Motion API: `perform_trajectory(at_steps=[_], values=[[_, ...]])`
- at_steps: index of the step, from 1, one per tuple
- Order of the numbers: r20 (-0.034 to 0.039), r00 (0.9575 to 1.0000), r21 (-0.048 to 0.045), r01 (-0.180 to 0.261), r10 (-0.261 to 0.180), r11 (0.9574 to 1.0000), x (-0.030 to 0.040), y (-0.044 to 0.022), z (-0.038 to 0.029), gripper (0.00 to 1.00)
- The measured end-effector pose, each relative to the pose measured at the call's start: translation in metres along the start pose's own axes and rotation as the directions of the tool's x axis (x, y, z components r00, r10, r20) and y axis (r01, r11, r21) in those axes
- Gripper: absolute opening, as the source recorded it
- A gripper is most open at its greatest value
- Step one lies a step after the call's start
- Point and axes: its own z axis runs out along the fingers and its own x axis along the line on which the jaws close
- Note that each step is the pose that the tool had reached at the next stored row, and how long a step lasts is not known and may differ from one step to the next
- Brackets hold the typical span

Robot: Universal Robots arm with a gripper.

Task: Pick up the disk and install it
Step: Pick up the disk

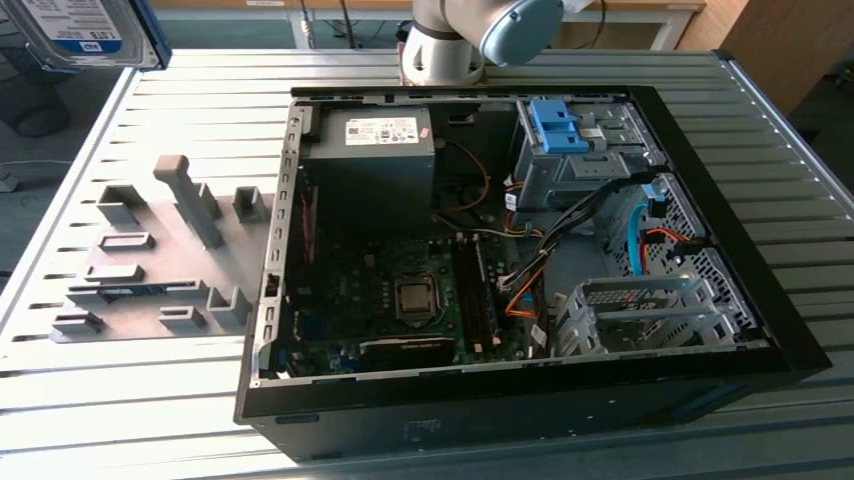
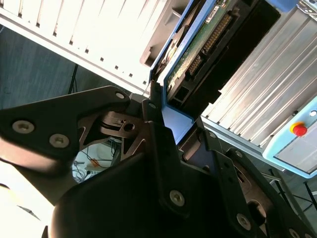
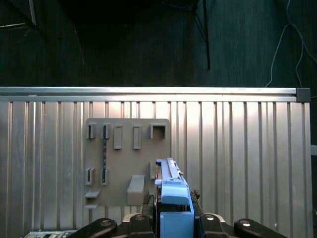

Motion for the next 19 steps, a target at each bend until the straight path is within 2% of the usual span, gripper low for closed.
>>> perform_trajectory(at_steps=[4, 12, 19], values=[[0.0, 1.0, -0.0001, 0.0, 0.0, 1.0, 0.0013, -0.0054, -0.0002, 0.36], [-0.0006, 1.0, 0.0, 0.0, 0.0, 1.0, 0.0133, -0.0084, -0.0008, 0.36], [-0.0006, 1.0, 0.0, 0.0, 0.0, 1.0, 0.0135, -0.019, -0.0011, 0.36]])
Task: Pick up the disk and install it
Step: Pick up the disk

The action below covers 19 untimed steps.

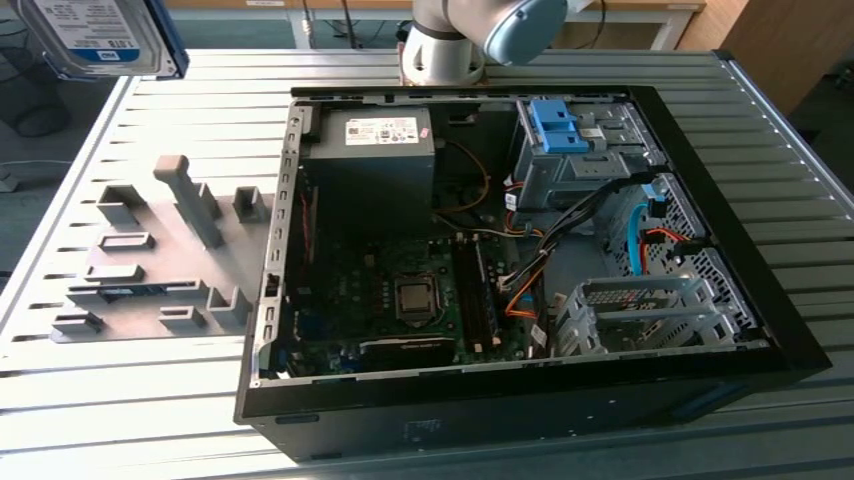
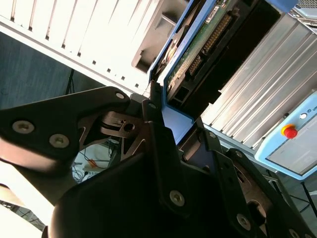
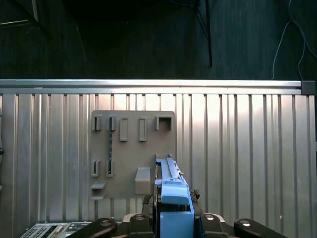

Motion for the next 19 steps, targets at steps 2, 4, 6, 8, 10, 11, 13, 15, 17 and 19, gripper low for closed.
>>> perform_trajectory(at_steps=[2, 4, 6, 8, 10, 11, 13, 15, 17, 19], values=[[0.0, 1.0, 0.0, 0.0, 0.0, 1.0, -0.0001, -0.0035, -0.0001, 0.36], [0.0, 1.0, 0.0, 0.0, 0.0, 1.0, -0.0001, -0.0072, -0.0002, 0.36], [0.0, 1.0, 0.0, 0.0, 0.0, 1.0, -0.0002, -0.011, -0.0003, 0.36], [0.0, 1.0, 0.0, 0.0, 0.0, 1.0, -0.0003, -0.0154, -0.0004, 0.36], [0.0, 1.0, 0.0, 0.0, 0.0, 1.0, -0.0004, -0.0204, -0.0005, 0.36], [0.0, 1.0, 0.0, 0.0, 0.0, 1.0, -0.0005, -0.0227, -0.0005, 0.36], [0.0, 1.0, 0.0, 0.0, 0.0, 1.0, -0.0006, -0.0273, -0.0007, 0.36], [0.0, 1.0, 0.0, 0.0, 0.0, 1.0, -0.0007, -0.0324, -0.0008, 0.36], [0.0, 1.0, 0.0, 0.0, 0.0, 1.0, -0.0007, -0.0367, -0.0008, 0.36], [0.0, 1.0, 0.0, 0.0, 0.0, 1.0, -0.0008, -0.0404, -0.0009, 0.36]])
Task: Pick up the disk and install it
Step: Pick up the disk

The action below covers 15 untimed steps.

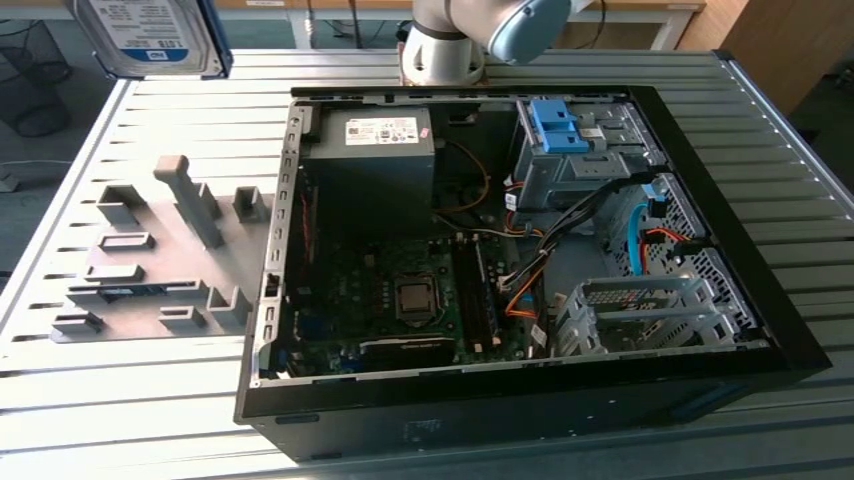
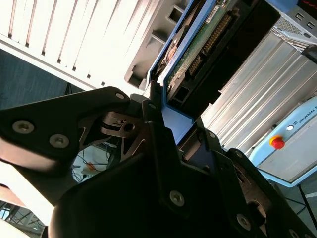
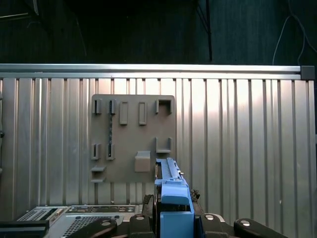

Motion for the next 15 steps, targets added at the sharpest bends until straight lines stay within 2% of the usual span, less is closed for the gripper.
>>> perform_trajectory(at_steps=[15], values=[[-0.0001, 1.0, -0.0001, 0.0, 0.0, 1.0, -0.0006, -0.0277, -0.0007, 0.36]])
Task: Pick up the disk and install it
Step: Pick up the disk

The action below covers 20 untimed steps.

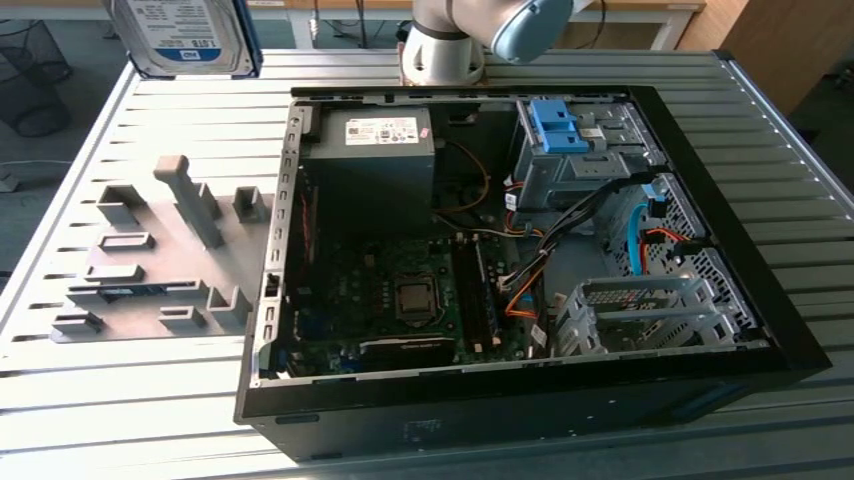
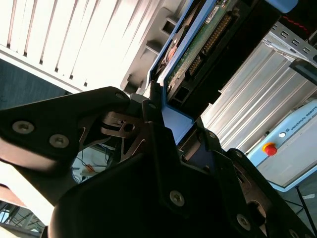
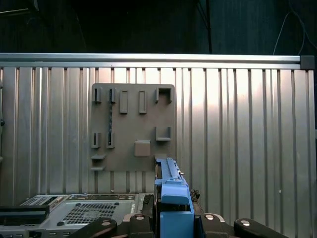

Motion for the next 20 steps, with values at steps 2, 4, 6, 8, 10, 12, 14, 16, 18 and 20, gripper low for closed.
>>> perform_trajectory(at_steps=[2, 4, 6, 8, 10, 12, 14, 16, 18, 20], values=[[0.0001, 1.0, 0.0, 0.0, 0.0, 1.0, -0.0001, -0.0036, -0.0001, 0.36], [0.0001, 1.0, 0.0001, 0.0, 0.0, 1.0, -0.0001, -0.0073, -0.0001, 0.36], [0.0002, 1.0, 0.0002, 0.0, 0.0, 1.0, -0.0002, -0.0122, -0.0002, 0.36], [0.0001, 1.0, 0.0001, 0.0, 0.0, 1.0, -0.0004, -0.0176, -0.0004, 0.36], [0.0, 1.0, 0.0, 0.0, 0.0, 1.0, -0.0004, -0.0235, -0.0006, 0.36], [0.0001, 1.0, 0.0001, 0.0, 0.0, 1.0, 0.0005, -0.0259, -0.0006, 0.36], [-0.0002, 1.0, 0.0001, 0.0, 0.0, 1.0, 0.0023, -0.0267, -0.0007, 0.36], [-0.0003, 1.0, 0.0001, 0.0, 0.0, 1.0, 0.0067, -0.027, -0.0008, 0.36], [-0.0004, 1.0, 0.0, 0.0, 0.0, 1.0, 0.0114, -0.0274, -0.0009, 0.36], [-0.0002, 1.0, 0.0002, 0.0, 0.0, 1.0, 0.0164, -0.0277, -0.001, 0.36]])
